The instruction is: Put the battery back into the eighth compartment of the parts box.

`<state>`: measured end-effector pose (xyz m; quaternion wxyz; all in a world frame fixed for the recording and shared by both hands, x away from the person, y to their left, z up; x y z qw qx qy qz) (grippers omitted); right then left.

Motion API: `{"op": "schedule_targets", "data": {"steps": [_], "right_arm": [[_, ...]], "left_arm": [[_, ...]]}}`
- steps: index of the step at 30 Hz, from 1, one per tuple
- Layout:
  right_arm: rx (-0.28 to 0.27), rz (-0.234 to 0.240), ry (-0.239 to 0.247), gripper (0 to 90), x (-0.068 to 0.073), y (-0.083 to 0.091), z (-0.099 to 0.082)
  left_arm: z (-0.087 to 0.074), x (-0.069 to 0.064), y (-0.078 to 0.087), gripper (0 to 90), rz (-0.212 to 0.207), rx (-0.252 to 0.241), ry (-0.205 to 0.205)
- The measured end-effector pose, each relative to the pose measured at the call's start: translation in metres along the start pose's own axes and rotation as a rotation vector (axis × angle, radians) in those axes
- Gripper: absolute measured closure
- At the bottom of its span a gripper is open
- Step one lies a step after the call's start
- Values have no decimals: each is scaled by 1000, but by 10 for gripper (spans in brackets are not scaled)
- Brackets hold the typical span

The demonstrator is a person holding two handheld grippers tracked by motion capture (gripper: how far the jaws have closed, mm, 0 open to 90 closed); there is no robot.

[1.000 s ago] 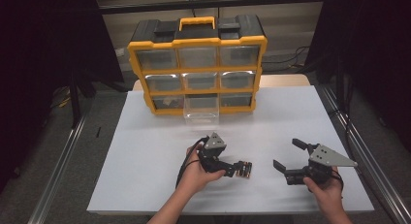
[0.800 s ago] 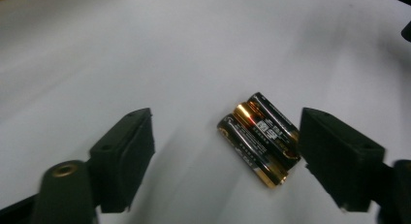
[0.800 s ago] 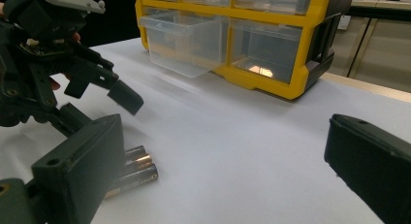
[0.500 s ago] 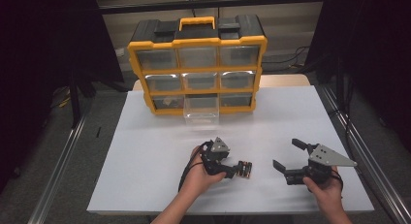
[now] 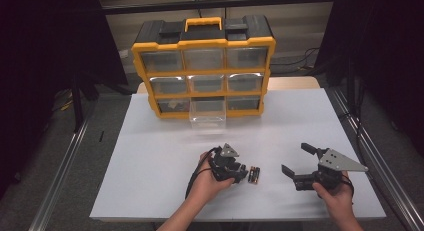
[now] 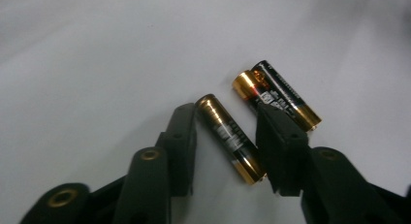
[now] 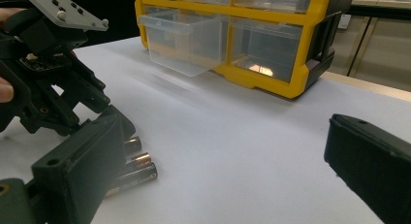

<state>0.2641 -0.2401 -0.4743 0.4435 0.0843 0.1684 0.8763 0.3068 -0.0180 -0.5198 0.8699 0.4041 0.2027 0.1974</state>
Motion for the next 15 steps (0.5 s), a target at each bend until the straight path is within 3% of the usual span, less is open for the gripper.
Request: {"op": "schedule_targets", "data": {"steps": [3,9,12,15], "right_arm": [[1,2,1,5,0,0,0],[1,1,3,5,0,0,0],[2,-3,6,5,0,0,0],[0,-5,7,5,0,0,0]], "left_arm": [[0,1,0,645,11,5,10],[-1,3,1,742,43,21,-20],[-1,5,2,771,50,35,-3],[-1,5,3,773,32,26,40]]}}
Point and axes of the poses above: each handheld gripper's, and its own axes: y roughly backward along the jaws, z roughly out of its top, x roughly to its left, the point moved 6 cm from there along -y, roughly forward along the jaws, and after that the axes turned 8 degrees about x, right-handed, at the moved point
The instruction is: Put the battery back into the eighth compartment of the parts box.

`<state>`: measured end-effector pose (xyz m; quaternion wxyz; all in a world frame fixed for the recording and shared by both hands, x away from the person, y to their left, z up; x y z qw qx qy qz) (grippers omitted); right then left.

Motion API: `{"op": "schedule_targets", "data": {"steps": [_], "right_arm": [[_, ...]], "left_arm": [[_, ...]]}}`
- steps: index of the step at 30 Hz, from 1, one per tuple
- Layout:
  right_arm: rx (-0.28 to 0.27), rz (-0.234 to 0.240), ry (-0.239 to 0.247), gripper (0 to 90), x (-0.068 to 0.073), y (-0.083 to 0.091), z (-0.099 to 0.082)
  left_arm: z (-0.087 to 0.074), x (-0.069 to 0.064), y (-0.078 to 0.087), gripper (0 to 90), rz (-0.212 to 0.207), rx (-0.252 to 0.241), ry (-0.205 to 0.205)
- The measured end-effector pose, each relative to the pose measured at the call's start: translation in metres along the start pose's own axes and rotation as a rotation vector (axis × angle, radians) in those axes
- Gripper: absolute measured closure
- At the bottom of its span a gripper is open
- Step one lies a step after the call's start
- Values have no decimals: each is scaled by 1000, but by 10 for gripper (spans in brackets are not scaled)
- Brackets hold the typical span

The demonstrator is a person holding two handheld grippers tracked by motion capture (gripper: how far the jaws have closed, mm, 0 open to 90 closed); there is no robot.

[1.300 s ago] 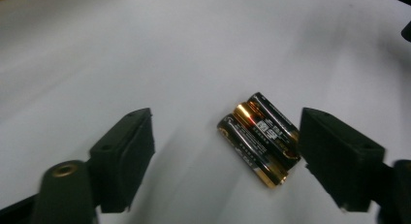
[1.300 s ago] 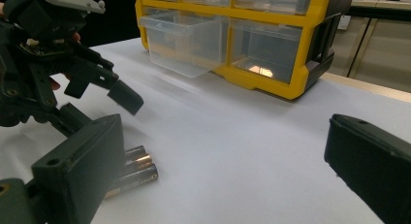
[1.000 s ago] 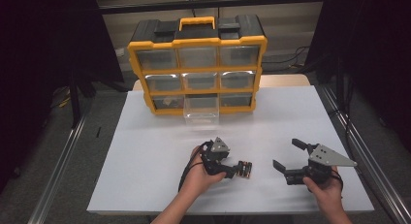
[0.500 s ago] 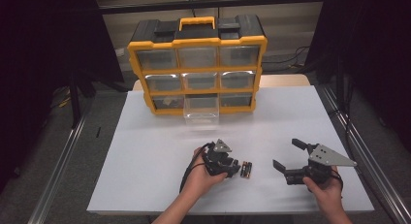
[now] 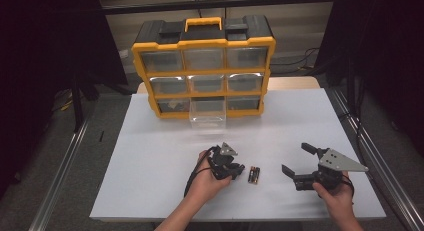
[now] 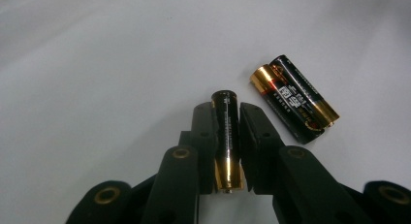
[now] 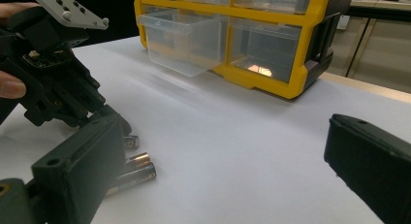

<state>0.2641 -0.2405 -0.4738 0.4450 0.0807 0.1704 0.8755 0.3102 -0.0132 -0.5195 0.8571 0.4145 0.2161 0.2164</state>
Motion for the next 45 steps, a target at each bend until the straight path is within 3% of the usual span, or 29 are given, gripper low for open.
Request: {"op": "schedule_targets", "data": {"steps": [1,7,11,18,22,24,26,27,28,29,31,33,35,37,39,42,43,45], "right_arm": [[0,1,0,5,0,0,0],[-3,-3,-4,5,-2,1,0],[-6,-4,-12,5,-2,2,0],[-7,-9,-13,5,-3,3,0],[-11,-8,-16,5,-4,3,1],[-11,-9,-18,4,-4,3,1],[-11,-10,-20,4,-4,4,1],[-10,-11,-22,4,-4,4,1],[-10,-11,-23,4,-4,4,1],[-10,-9,-23,4,-4,4,1],[-11,-10,-23,4,-4,4,1],[-10,-9,-22,4,-4,4,0],[-10,-10,-22,4,-3,4,1],[-11,-7,-22,4,-4,4,0],[-11,-7,-23,4,-4,3,0],[-11,-7,-20,5,-3,4,1],[-10,-7,-21,4,-3,4,1],[-10,-4,-25,4,-4,4,0]], "left_arm": [[1,0,0,773,-4,-12,21],[0,4,4,774,-29,22,58],[3,7,10,774,-75,20,81],[16,15,25,773,-101,-19,112],[26,22,36,774,-84,-20,98],[30,24,39,774,-104,-34,112],[33,28,43,775,-95,-28,118],[34,31,45,824,-98,-21,108],[36,32,46,900,-110,-43,127],[37,34,48,900,-123,-45,140],[33,39,46,900,-74,6,152],[27,40,39,900,-88,46,125],[20,41,30,813,-62,64,77],[17,42,21,709,-70,31,80],[15,46,15,608,-44,22,59],[13,49,8,624,-36,32,62],[11,50,7,638,-44,72,19],[10,48,7,639,-28,72,-2]]}}
Point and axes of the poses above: each handheld gripper's, and its own axes: y roughly backward along the jaws, z roughly out of its top, x roughly to its left, the point moved 6 cm from there along -y, roughly forward along the jaws, and after that the axes turned 8 degrees about x, right-handed, at the moved point
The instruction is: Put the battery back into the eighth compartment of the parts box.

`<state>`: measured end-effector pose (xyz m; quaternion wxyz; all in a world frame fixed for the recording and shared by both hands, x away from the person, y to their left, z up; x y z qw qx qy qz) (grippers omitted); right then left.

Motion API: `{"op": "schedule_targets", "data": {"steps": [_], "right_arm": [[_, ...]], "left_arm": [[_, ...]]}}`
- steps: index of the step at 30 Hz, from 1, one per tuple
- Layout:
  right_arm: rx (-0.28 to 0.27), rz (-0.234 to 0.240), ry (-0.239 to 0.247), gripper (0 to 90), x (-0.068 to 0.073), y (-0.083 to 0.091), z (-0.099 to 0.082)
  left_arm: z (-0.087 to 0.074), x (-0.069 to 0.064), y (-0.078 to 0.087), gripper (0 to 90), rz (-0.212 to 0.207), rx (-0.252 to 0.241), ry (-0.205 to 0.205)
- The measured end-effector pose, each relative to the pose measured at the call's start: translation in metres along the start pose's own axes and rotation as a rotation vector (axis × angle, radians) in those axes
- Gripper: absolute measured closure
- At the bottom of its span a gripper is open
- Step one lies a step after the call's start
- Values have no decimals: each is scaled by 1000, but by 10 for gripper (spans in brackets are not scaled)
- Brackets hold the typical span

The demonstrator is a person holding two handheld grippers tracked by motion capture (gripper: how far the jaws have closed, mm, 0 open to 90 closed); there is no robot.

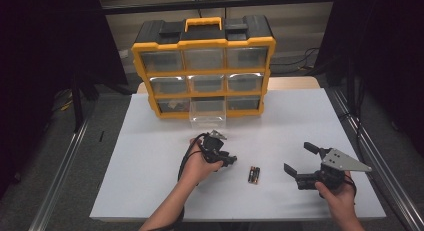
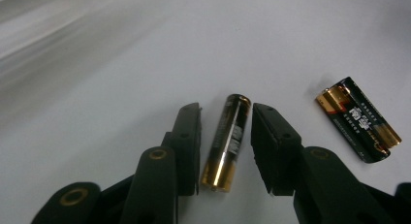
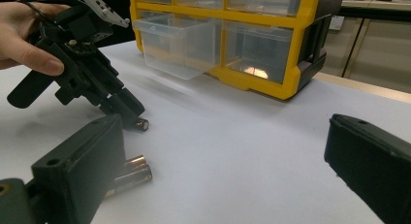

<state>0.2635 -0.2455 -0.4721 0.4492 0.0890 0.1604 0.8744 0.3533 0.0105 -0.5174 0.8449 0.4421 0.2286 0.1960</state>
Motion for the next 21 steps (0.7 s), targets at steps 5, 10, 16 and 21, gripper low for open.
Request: {"op": "schedule_targets", "data": {"steps": [5,10,16,21], "right_arm": [[-2,-3,4,4,-1,-1,0],[-1,-3,6,4,0,-1,0],[-1,-1,3,4,0,-1,0],[-1,-2,3,4,0,0,0]], "left_arm": [[-1,-2,-1,771,40,-21,17],[-2,-1,3,774,10,21,59],[7,-1,17,774,-26,-24,128],[16,1,30,775,-46,-44,153]]}}
Point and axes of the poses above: each handheld gripper's, and its own axes: y roughly backward along the jaws, z roughly out of its top, x roughly to its left, the point moved 6 cm from there along -y, roughly forward along the jaws, and after that the axes turned 8 degrees about x, right-handed, at the moved point
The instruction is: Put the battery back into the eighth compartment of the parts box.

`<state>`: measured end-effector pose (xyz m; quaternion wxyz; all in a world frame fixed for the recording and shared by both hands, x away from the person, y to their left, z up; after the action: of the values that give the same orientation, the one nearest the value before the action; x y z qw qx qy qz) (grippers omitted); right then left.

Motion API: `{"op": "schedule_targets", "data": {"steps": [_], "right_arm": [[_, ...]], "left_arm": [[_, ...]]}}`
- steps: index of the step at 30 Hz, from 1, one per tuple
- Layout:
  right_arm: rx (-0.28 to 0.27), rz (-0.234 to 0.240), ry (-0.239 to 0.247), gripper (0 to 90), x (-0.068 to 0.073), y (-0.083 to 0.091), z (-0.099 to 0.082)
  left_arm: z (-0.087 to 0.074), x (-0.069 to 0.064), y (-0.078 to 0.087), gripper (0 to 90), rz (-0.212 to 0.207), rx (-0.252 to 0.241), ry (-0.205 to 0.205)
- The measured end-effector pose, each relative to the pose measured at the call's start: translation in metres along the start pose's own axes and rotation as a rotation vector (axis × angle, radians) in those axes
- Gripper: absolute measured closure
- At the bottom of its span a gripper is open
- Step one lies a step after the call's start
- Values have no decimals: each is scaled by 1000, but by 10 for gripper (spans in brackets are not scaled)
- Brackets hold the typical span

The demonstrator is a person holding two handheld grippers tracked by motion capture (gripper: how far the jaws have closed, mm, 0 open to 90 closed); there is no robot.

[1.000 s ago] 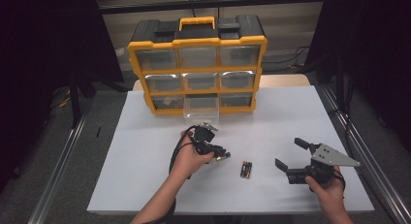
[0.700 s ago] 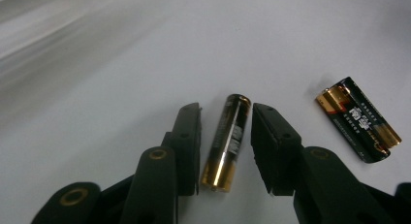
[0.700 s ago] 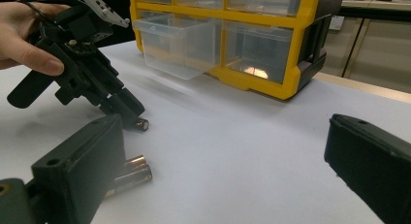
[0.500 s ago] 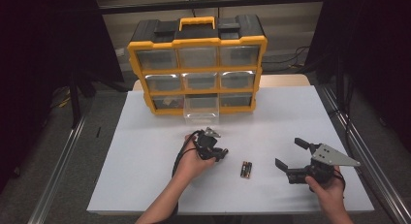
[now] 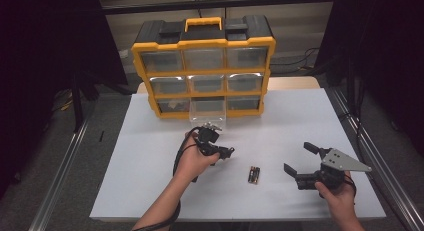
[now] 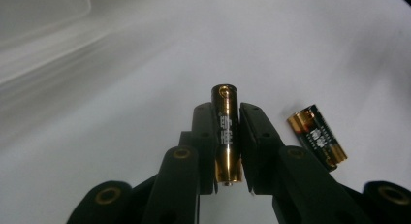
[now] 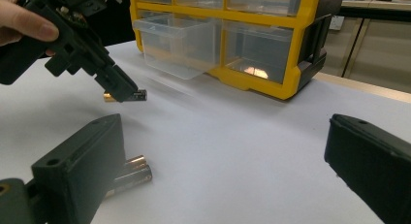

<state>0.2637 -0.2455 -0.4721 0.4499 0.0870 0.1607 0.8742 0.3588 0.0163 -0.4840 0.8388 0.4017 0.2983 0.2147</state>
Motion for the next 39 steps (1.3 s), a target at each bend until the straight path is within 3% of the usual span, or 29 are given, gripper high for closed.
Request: {"op": "schedule_targets", "data": {"steps": [13,21,32,39], "right_arm": [[0,2,-5,4,0,0,0],[0,4,-6,4,1,0,0],[-2,3,-4,4,0,0,0],[-1,2,-5,4,0,0,0]], "left_arm": [[34,10,44,775,3,-38,27],[56,30,67,774,64,-73,51],[74,57,69,774,115,-96,79],[84,74,64,774,178,-106,89]]}}
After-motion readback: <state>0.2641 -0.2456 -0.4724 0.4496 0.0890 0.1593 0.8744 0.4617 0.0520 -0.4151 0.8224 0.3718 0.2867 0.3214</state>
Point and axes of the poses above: each handheld gripper's, and its own axes: y roughly backward along the jaws, z roughly out of its top, x roughly to its left, the point moved 6 cm from there along -y, roughly forward along the jaws, and after that the axes turned 8 degrees about x, right-handed, at the moved point
